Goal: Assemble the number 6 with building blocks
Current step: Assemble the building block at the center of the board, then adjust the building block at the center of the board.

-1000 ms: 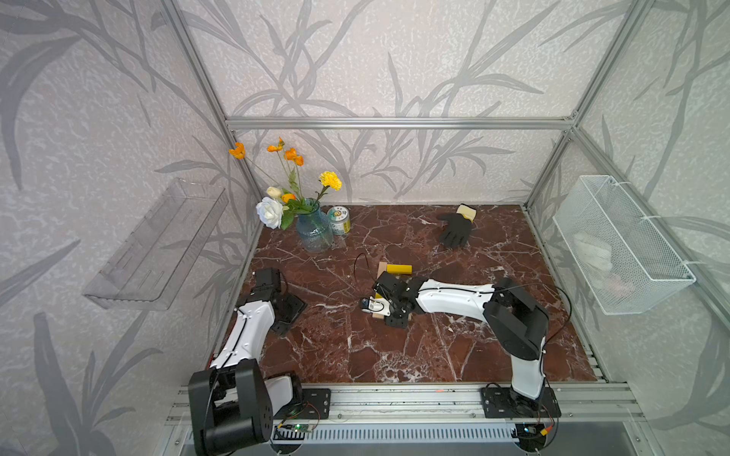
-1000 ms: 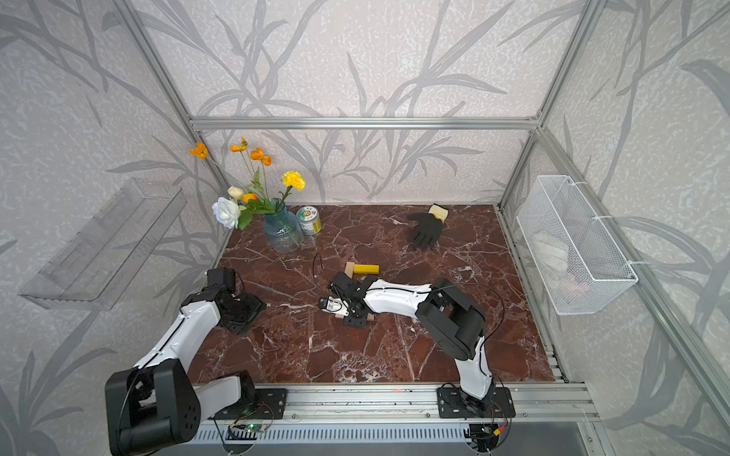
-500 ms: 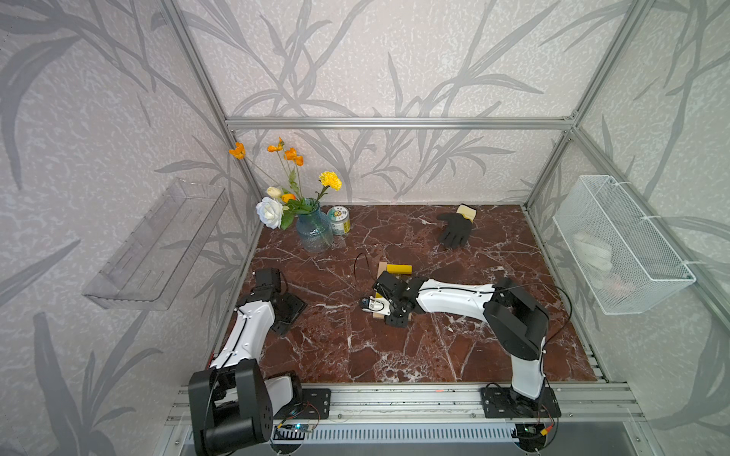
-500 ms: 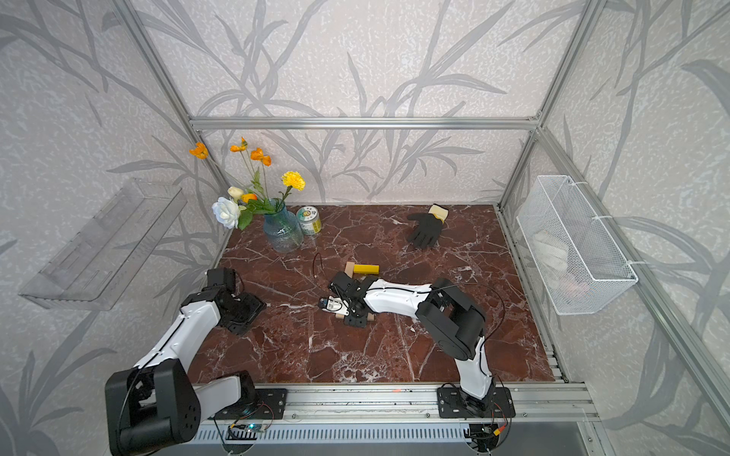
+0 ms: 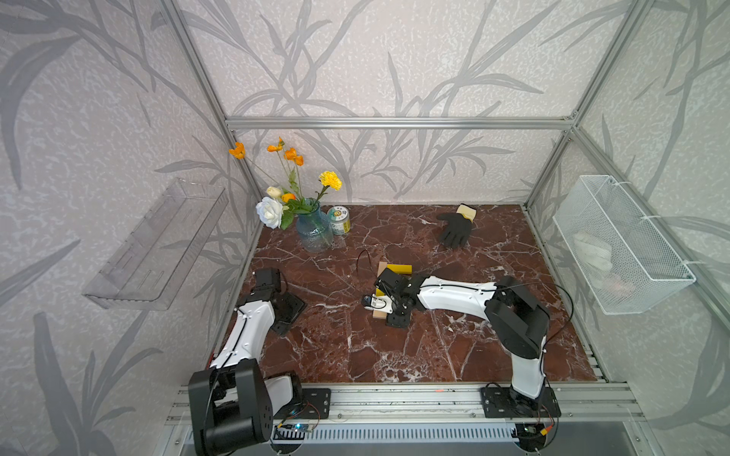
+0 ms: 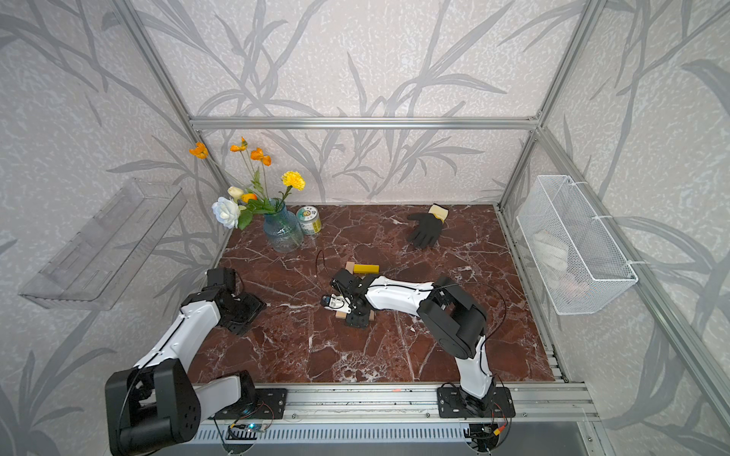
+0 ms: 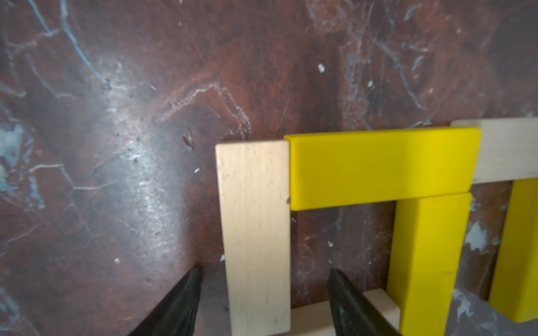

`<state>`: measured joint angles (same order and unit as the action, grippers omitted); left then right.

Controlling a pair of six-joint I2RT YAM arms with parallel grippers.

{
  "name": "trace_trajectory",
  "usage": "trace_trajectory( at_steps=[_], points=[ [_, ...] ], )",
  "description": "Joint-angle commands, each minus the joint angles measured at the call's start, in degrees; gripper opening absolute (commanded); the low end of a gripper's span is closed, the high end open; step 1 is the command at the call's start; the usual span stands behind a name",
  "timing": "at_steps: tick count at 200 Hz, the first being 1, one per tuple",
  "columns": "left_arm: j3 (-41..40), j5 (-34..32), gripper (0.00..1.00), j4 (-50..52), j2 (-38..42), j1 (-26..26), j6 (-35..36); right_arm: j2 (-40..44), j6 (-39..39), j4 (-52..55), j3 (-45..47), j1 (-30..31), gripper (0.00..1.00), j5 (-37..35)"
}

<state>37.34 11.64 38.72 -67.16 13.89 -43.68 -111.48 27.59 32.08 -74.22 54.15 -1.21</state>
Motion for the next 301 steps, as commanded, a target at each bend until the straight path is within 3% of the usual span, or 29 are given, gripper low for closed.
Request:
trace_trajectory(
  at_steps=[1,63,101,127,159,230,301],
  points=[
    [-0.35,-0.80,0.69,0.46,0.06,0.17,0.09,4.86,1.72,5.92,-2.43,0.08,0.72,1.82],
    [-1.34,-0.77,0.69,-0.28,0.38,0.19,-0.52,12.79,3.97,6.12,-4.82,-3.94,0.74,-1.73],
    [-1.22,-0.92,0.69,-0.30,0.28,0.17,-0.37,8.81,4.31,6.42,-7.13,-7.75,0.48,-1.65],
    [-1.38,-0.99,0.69,-0.29,0.36,0.17,-0.18,7.91,3.14,4.97,-6.30,-9.39,0.20,-3.24],
    [-1.56,-1.03,0.69,-0.63,0.28,0.18,0.00,8.22,2.61,6.38,-4.32,-10.91,0.00,-3.84],
    [-1.22,-1.15,0.69,-1.28,-0.59,0.17,0.00,11.87,-2.13,5.74,7.00,-11.00,0.00,0.55],
    [-0.87,-1.03,0.69,-1.18,-1.11,0.17,0.44,10.39,-5.42,3.36,10.17,-9.29,0.00,3.31]
  ],
)
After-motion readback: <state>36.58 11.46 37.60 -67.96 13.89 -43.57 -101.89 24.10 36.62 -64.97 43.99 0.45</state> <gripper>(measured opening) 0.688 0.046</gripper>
